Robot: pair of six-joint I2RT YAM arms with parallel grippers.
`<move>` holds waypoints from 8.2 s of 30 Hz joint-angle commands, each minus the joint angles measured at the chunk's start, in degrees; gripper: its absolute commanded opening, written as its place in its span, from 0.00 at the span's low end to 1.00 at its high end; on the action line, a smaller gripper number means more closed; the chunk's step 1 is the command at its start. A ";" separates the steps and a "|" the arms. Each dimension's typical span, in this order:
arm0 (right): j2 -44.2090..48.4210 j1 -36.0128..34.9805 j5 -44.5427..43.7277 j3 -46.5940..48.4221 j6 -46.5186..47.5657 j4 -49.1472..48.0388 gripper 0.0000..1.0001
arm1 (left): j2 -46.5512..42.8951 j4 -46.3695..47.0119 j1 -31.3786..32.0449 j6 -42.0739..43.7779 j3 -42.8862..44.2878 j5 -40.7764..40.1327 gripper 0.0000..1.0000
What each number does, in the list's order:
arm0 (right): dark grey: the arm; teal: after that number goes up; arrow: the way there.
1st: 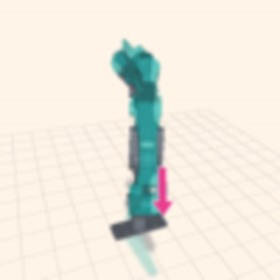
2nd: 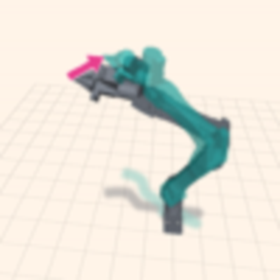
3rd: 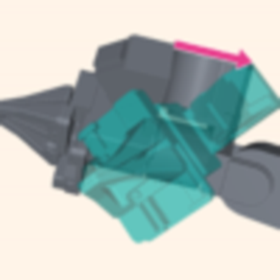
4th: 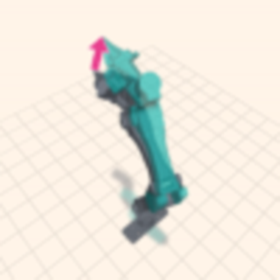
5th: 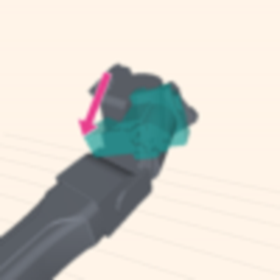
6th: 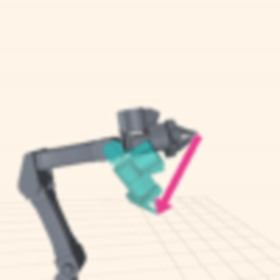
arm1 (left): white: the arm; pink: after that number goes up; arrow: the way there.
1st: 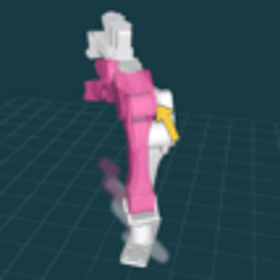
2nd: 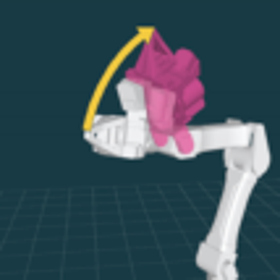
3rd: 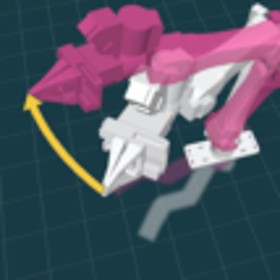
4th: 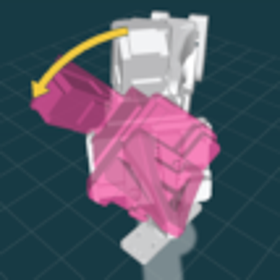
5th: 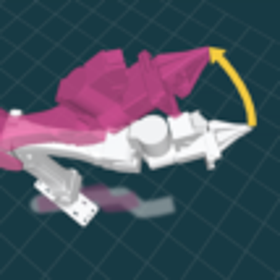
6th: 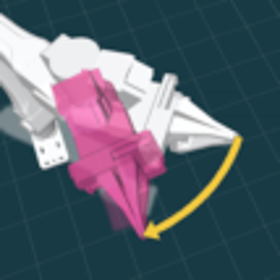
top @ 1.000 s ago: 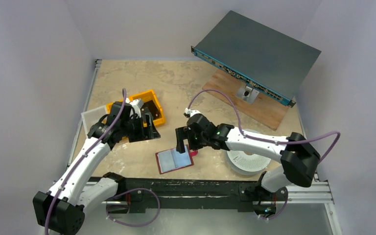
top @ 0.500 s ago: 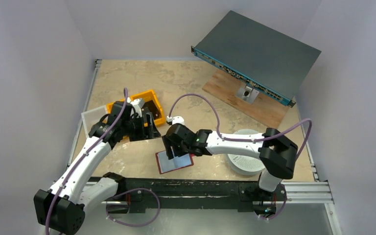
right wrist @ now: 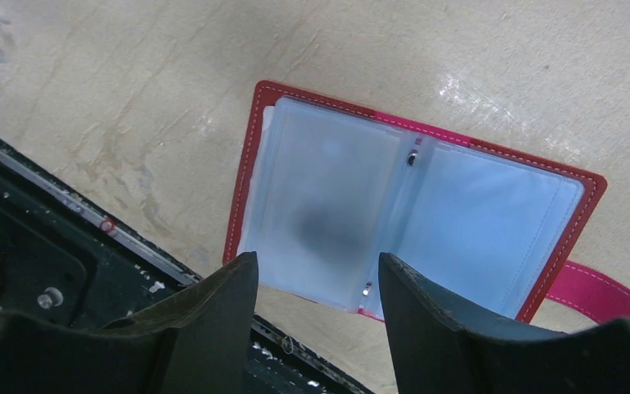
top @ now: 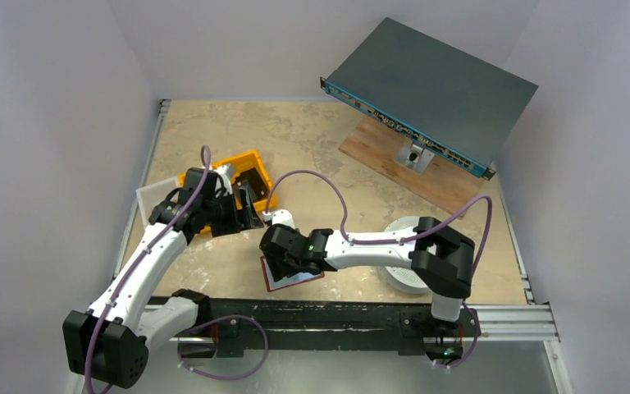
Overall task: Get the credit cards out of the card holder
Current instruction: Remove the credit card from the card holder.
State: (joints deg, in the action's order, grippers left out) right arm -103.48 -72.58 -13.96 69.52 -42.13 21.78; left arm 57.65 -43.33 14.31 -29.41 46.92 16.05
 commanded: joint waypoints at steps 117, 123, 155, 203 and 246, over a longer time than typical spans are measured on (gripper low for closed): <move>10.85 12.24 16.73 -11.65 -3.29 -11.16 0.47 | -9.32 8.67 16.51 -24.04 -20.66 -1.91 0.00; 13.10 15.52 15.21 -17.08 -2.73 -11.35 0.43 | -8.00 8.01 19.60 -24.26 -17.77 -3.31 0.00; 9.07 15.92 15.98 -22.01 -3.37 -15.86 0.13 | 13.55 30.02 29.31 -28.19 -13.39 -2.49 0.21; 5.86 7.54 23.10 -8.86 -3.93 -17.12 0.30 | -5.60 7.11 19.24 -28.06 -19.60 -13.20 0.20; -3.52 10.59 28.92 -16.09 -7.35 -27.72 0.28 | -0.17 14.56 19.19 -26.60 -22.82 -9.09 0.05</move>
State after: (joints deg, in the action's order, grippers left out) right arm -105.47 -62.52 13.43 55.53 -48.42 -3.46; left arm 57.39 -30.33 33.76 -56.45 24.56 5.61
